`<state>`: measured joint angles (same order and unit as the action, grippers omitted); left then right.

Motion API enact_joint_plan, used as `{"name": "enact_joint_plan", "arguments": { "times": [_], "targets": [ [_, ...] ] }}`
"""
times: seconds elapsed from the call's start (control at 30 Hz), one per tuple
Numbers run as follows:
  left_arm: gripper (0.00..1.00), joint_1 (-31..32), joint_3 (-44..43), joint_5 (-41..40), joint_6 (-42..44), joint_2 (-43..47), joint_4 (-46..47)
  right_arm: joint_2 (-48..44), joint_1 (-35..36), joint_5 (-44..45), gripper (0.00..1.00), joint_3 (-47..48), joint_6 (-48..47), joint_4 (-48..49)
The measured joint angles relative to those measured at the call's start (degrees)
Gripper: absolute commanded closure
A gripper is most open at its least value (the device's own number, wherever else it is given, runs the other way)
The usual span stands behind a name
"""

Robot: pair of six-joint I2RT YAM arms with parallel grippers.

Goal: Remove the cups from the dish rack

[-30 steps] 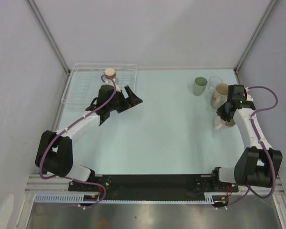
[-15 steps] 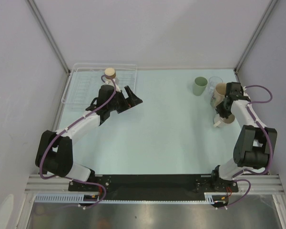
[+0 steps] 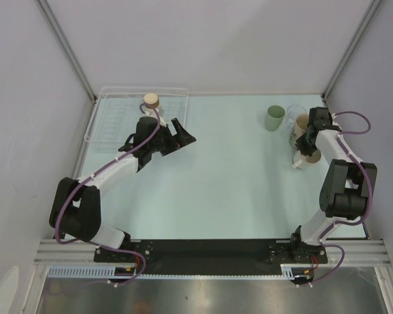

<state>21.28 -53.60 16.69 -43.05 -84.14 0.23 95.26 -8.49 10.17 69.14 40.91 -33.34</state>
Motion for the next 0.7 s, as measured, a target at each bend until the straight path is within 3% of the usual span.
{"name": "enact_joint_plan", "arguments": {
  "times": [0.43, 0.7],
  "targets": [
    [0.0, 0.9, -0.8, 0.0, 0.0, -2.4, -0.2, 0.9, 0.7, 0.6, 0.63, 2.4, -1.0, -0.2],
    [0.0, 1.7, -1.4, 0.0, 0.0, -2.8, 0.0, -0.2, 1.9, 0.6, 0.62, 6.5, -1.0, -0.3]
  ]
}}
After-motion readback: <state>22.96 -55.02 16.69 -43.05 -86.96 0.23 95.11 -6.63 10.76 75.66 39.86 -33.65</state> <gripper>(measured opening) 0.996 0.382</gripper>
